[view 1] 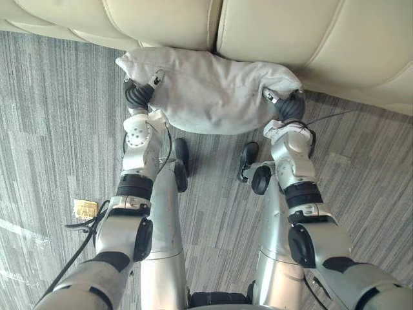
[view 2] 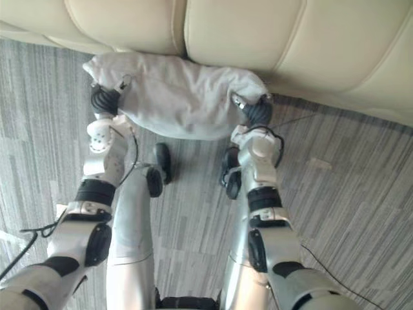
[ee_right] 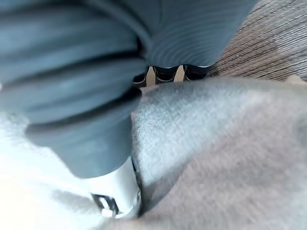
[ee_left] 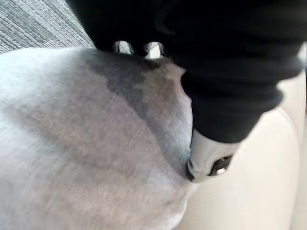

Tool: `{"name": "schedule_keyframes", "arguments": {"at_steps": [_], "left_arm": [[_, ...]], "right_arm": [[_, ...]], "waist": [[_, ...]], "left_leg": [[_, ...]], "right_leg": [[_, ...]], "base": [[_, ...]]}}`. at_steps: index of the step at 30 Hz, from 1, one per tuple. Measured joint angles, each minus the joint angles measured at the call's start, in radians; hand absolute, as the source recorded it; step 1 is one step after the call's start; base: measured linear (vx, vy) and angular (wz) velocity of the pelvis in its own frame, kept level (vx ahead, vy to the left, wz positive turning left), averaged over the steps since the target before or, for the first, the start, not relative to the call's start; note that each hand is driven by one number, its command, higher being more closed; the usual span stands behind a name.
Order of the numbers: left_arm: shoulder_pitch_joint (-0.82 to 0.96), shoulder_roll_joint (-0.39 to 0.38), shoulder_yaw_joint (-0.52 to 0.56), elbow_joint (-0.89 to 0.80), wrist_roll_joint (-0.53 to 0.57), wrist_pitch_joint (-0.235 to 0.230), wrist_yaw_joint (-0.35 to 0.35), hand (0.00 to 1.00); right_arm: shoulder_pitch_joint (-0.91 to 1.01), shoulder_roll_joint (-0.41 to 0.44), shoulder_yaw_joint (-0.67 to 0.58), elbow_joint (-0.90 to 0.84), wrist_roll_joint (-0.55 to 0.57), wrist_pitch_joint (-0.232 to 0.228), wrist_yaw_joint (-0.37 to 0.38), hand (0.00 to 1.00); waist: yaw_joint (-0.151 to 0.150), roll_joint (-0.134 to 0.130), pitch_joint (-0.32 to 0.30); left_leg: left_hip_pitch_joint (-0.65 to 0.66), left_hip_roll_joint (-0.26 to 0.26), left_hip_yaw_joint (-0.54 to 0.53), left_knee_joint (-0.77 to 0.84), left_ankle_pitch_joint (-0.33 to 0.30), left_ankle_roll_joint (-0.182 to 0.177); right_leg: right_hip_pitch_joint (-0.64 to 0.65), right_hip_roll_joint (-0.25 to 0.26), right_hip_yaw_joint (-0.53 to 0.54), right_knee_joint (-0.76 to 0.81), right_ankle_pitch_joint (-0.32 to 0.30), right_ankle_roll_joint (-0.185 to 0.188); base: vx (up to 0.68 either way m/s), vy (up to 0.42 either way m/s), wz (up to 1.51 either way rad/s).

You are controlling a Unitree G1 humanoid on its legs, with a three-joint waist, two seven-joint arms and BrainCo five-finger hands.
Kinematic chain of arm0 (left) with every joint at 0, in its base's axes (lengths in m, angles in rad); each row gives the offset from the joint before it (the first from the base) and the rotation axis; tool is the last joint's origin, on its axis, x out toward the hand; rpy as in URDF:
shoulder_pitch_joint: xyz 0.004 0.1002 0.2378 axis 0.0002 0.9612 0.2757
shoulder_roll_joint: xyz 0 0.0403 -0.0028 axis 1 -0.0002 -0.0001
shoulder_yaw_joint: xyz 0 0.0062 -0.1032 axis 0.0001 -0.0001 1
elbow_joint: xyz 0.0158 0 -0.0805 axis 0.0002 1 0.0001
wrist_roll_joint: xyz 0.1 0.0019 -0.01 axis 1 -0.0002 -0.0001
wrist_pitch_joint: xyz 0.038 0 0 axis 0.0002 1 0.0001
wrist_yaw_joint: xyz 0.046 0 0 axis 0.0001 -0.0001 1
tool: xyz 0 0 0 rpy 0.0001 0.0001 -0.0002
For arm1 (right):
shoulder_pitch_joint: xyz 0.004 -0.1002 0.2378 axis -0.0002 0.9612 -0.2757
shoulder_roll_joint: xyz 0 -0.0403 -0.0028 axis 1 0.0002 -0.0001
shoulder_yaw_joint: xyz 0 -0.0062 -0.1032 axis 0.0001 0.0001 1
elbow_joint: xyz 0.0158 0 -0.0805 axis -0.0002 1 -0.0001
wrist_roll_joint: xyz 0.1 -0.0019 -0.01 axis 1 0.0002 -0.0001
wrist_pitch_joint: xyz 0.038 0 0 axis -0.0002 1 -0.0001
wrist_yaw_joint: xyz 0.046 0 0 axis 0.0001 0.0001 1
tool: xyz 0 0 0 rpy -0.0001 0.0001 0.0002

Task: Pick up cushions and gather them together orderly.

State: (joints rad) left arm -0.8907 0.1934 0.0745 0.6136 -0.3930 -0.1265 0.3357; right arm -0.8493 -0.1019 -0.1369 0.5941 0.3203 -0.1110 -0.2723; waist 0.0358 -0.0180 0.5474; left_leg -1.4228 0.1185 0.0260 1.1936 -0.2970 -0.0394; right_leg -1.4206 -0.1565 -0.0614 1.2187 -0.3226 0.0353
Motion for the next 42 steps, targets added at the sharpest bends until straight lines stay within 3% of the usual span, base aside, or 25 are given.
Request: {"name": "schedule_keyframes", "arguments": {"at_steps": [4,8,14,18,20,22,24,30,33,34,35,37,38,40,41,42], "left_arm": [[0.002,0.013,-0.028,-0.031,0.009,0.002,0.014,1.00],[0.014,0.023,-0.059,-0.057,0.018,0.002,0.014,1.00],[0.174,0.000,-0.108,-0.228,0.019,-0.023,0.014,1.00],[0.352,-0.051,-0.153,-0.317,0.035,-0.043,0.011,1.00],[0.454,-0.095,-0.156,-0.362,0.037,-0.045,0.002,1.00],[0.529,-0.123,-0.160,-0.397,0.037,-0.053,-0.014,1.00],[0.665,-0.149,-0.160,-0.430,0.034,-0.062,-0.035,1.00],[0.897,-0.151,-0.161,-0.515,0.014,-0.062,-0.097,1.00],[0.952,-0.150,-0.160,-0.542,0.014,-0.056,-0.111,1.00],[0.974,-0.150,-0.159,-0.542,0.014,-0.043,-0.117,1.00],[0.988,-0.149,-0.159,-0.543,0.014,-0.039,-0.118,1.00],[1.002,-0.149,-0.159,-0.543,0.014,-0.032,-0.121,1.00],[1.009,-0.146,-0.159,-0.543,0.016,-0.028,-0.121,1.00],[1.005,-0.145,-0.159,-0.544,0.016,-0.032,-0.121,1.00],[1.002,-0.142,-0.159,-0.544,0.016,-0.032,-0.121,1.00],[1.000,-0.136,-0.163,-0.540,0.018,-0.031,-0.122,1.00]], "right_arm": [[0.041,-0.002,0.004,-0.057,0.000,0.000,-0.002,1.00],[0.076,-0.008,0.027,-0.075,0.001,0.001,-0.002,1.00],[0.259,0.023,0.063,-0.267,0.001,-0.009,-0.002,1.00],[0.427,0.055,0.066,-0.342,0.001,-0.024,0.000,1.00],[0.521,0.064,0.072,-0.380,0.001,-0.033,0.005,1.00],[0.578,0.063,0.073,-0.410,0.001,-0.039,0.021,1.00],[0.675,0.062,0.107,-0.439,-0.001,-0.043,0.042,1.00],[0.869,0.062,0.158,-0.491,-0.009,-0.043,0.110,1.00],[0.912,0.064,0.164,-0.505,-0.041,-0.036,0.129,1.00],[0.932,0.065,0.168,-0.504,-0.046,-0.031,0.133,1.00],[0.945,0.068,0.171,-0.504,-0.046,-0.031,0.136,1.00],[0.962,0.075,0.171,-0.504,-0.047,-0.031,0.137,1.00],[0.976,0.090,0.167,-0.495,-0.047,-0.028,0.138,1.00],[0.977,0.104,0.159,-0.487,-0.047,-0.026,0.140,1.00],[0.977,0.102,0.159,-0.487,-0.047,-0.025,0.144,1.00],[0.976,0.097,0.157,-0.481,-0.047,-0.025,0.146,1.00]], "waist": [[-0.002,-0.001,0.000],[-0.012,-0.003,-0.002],[-0.027,-0.010,-0.008],[-0.024,-0.024,-0.065],[-0.030,-0.025,-0.134],[-0.029,-0.030,-0.142],[-0.026,-0.032,-0.225],[-0.009,-0.027,-0.331],[-0.006,-0.022,-0.333],[-0.002,-0.022,-0.333],[-0.003,-0.022,-0.334],[-0.003,-0.020,-0.335],[-0.002,-0.021,-0.360],[0.002,-0.028,-0.377],[0.003,-0.029,-0.378],[-0.001,-0.030,-0.385]], "left_leg": [[0.001,-0.002,-0.003,-0.011,0.012,-0.013],[0.057,-0.003,-0.004,-0.060,0.030,-0.022],[0.337,-0.001,-0.004,-0.263,0.070,-0.044],[0.561,0.003,0.019,-0.395,0.081,-0.051],[0.634,0.002,0.025,-0.441,0.083,-0.054],[0.746,0.003,0.036,-0.489,0.083,-0.054],[0.867,0.007,0.054,-0.572,0.084,-0.055],[1.101,0.026,0.112,-0.675,0.054,-0.048],[1.165,0.036,0.139,-0.670,0.006,-0.032],[1.209,0.039,0.159,-0.667,-0.010,-0.028],[1.237,0.040,0.166,-0.668,-0.020,-0.025],[1.279,0.041,0.169,-0.678,-0.033,-0.018],[1.295,0.036,0.173,-0.721,-0.028,-0.005],[1.328,0.028,0.166,-0.785,-0.025,-0.001],[1.345,0.027,0.162,-0.805,-0.023,-0.007],[1.364,0.026,0.147,-0.825,-0.025,-0.038]], "right_leg": [[0.001,-0.001,-0.004,-0.005,0.001,-0.005],[0.055,0.000,-0.015,-0.049,0.019,-0.033],[0.329,0.019,-0.045,-0.237,0.046,-0.039],[0.536,0.033,-0.051,-0.362,0.056,-0.038],[0.607,0.035,-0.057,-0.408,0.064,-0.045],[0.716,0.037,-0.063,-0.455,0.065,-0.045],[0.829,0.050,-0.061,-0.543,0.074,-0.033],[1.052,0.080,-0.032,-0.683,0.091,-0.010],[1.064,0.067,-0.036,-0.607,0.123,0.053],[1.053,0.056,-0.037,-0.524,0.150,0.090],[1.053,0.046,-0.043,-0.486,0.166,0.090],[1.048,0.033,-0.052,-0.437,0.192,0.081],[1.032,0.017,-0.089,-0.446,0.162,0.057],[1.032,0.008,-0.137,-0.607,0.139,0.043],[1.038,0.019,-0.131,-0.706,0.164,0.039],[1.067,0.035,-0.122,-0.811,0.249,-0.019]], "base": [[-0.01,0.017,0.04],[0.00,0.000,0.00],[0.00,-0.026,-0.03],[0.06,-0.045,-0.14],[0.17,-0.029,-0.08],[0.18,-0.014,-0.07],[0.16,0.008,-0.19],[0.17,0.054,-0.28],[0.07,0.079,-0.36],[0.03,0.075,-0.27],[0.04,0.083,-0.23],[0.08,0.015,-0.05],[0.16,-0.064,-0.09],[0.24,-0.140,-0.19],[0.29,-0.190,-0.12],[0.28,-0.179,-0.04]]}}
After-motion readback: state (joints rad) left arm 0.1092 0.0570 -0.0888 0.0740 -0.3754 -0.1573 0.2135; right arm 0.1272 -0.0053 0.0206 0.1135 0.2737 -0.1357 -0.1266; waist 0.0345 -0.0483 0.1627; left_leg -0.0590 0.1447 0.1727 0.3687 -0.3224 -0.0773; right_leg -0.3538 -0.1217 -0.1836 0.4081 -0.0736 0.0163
